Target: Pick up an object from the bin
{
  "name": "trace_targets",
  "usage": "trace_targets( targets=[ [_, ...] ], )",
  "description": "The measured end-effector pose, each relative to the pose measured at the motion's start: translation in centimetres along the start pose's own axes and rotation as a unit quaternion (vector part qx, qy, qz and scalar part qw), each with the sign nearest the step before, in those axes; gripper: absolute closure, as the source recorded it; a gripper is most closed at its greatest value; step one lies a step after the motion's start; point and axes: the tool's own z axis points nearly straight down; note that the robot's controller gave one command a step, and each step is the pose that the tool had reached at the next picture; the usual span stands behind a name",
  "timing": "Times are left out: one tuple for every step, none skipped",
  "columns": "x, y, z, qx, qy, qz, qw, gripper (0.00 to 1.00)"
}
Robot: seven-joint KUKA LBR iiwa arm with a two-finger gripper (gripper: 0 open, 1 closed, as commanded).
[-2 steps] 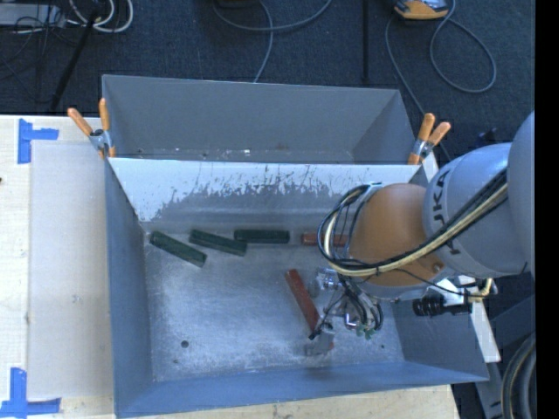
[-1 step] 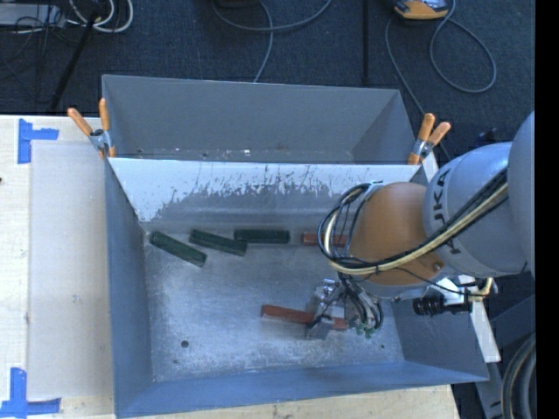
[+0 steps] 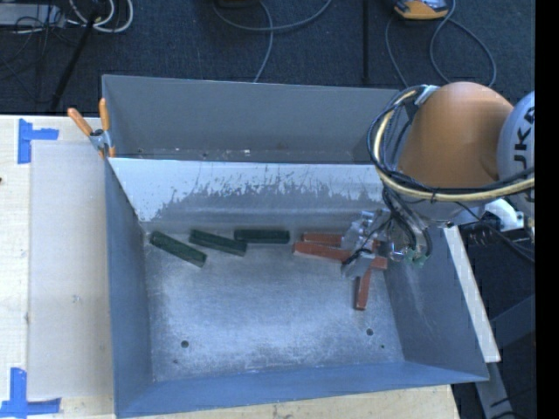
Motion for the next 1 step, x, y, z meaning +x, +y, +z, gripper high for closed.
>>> trace_targets(
  targets=[
    [3.23, -3.57, -11.18, 0.0, 0.0022, -0.208, 0.978, 1.0]
  ],
)
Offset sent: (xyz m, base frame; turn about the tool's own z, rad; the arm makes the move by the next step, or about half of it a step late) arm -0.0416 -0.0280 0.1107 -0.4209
